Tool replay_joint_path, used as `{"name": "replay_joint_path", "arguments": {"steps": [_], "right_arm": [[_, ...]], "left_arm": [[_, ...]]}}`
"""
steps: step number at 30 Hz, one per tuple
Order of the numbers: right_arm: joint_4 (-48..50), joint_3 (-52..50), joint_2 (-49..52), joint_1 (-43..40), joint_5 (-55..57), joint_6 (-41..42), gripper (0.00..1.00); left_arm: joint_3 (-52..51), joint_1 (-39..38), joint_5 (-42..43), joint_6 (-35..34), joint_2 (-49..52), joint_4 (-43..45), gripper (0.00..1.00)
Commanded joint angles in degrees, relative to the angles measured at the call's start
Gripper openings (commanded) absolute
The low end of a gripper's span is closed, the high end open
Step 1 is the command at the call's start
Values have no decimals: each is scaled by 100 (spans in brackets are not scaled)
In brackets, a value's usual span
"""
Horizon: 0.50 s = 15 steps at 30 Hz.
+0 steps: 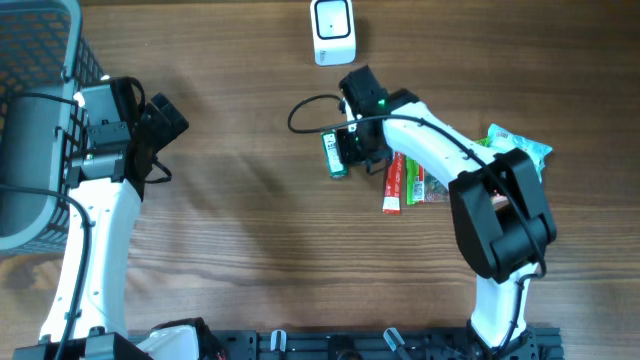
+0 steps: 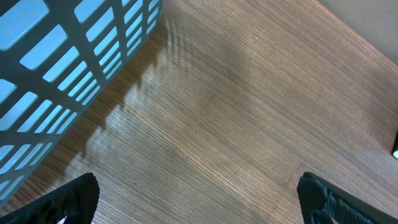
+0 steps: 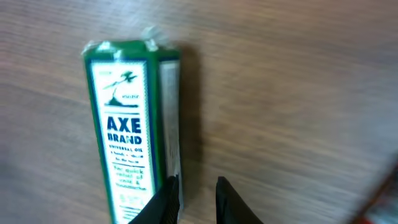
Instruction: Scan the item barcode
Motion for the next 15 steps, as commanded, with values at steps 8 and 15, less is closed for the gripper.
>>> {"name": "replay_joint_path", "arguments": {"steps": [8,15], "right_arm": [[450,-321,-157,1005,-1980,-584,23],[15,11,-516,476,-1908,-387,13]], "left_arm": [[37,20,-55,26,24,20,100],[37,20,-55,26,24,20,100]]}}
